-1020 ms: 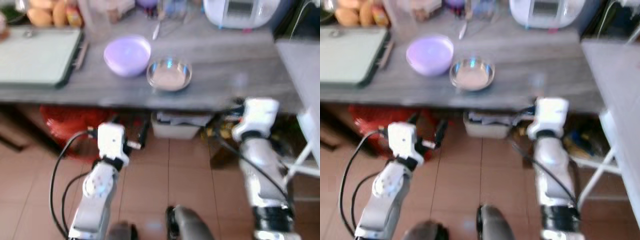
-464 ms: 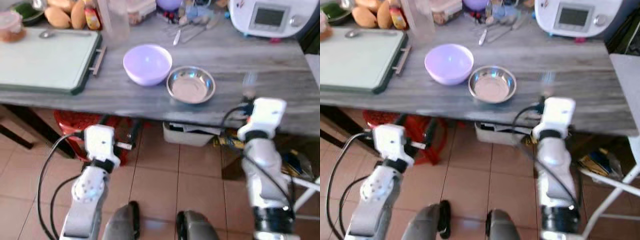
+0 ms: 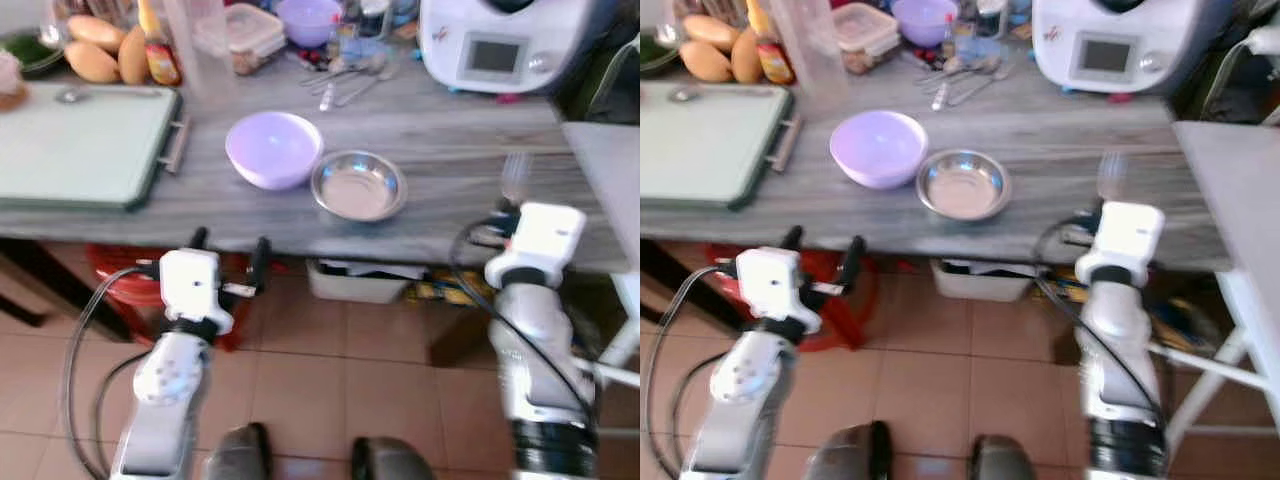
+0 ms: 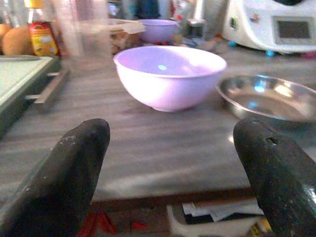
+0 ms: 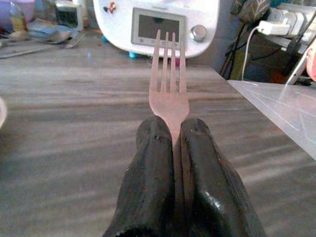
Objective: Setting the table
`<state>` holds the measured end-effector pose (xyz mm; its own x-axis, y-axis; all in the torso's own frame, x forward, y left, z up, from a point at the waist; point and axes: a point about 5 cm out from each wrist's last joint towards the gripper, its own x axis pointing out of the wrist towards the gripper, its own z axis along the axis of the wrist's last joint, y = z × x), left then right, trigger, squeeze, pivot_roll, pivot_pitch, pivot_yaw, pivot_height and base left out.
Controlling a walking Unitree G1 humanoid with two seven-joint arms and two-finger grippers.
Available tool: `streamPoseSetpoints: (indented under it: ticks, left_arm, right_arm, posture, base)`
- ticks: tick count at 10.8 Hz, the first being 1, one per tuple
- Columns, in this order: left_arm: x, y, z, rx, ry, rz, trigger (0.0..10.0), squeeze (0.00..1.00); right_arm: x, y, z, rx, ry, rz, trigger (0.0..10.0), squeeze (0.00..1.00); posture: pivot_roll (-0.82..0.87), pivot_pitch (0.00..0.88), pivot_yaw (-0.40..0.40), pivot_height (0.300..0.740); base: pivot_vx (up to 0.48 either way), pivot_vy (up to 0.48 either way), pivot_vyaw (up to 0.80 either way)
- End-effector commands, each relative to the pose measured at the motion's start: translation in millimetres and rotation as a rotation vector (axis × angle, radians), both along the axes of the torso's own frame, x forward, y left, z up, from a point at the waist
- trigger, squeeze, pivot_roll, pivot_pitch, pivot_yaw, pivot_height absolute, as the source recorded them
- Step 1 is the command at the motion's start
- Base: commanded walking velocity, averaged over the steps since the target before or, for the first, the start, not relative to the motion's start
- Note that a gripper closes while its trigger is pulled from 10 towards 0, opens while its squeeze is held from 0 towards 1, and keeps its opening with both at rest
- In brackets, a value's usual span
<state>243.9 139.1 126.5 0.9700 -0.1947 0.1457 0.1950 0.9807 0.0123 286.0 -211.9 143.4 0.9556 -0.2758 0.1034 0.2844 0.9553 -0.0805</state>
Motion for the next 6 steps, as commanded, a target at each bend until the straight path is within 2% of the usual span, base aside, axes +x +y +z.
streamPoseSetpoints:
  ticks: [1,3,5,6]
  left_arm:
    - [0.3,9.9,3,0.004,-0.002,0.044,10.0,0.00]
    - [-4.9,14.7,3,0.016,0.010,0.075,10.0,0.00]
    - [-9.9,20.8,0,-0.013,0.033,0.144,10.0,0.00]
    - [-17.6,25.9,0,-0.019,0.032,0.178,10.0,0.00]
  right_arm:
    - [-3.3,5.9,8,-0.004,-0.034,0.014,10.0,0.00]
    - [-14.0,13.3,-2,-0.001,-0.003,0.041,10.0,0.00]
    - [-11.0,11.1,0,-0.011,-0.002,0.046,10.0,0.00]
    - [-12.0,6.4,-5,0.048,0.033,0.022,10.0,0.00]
  posture:
    - [-0.04,0.180,-0.027,0.740]
    - [-0.04,0.198,-0.023,0.740]
    - [-0.04,0.209,-0.031,0.740]
    - [-0.04,0.219,-0.036,0.740]
  base:
    - [0.416,0.000,0.00]
    - [0.362,0.000,0.00]
    - [0.000,0.000,0.00]
    - [0.000,0.000,0.00]
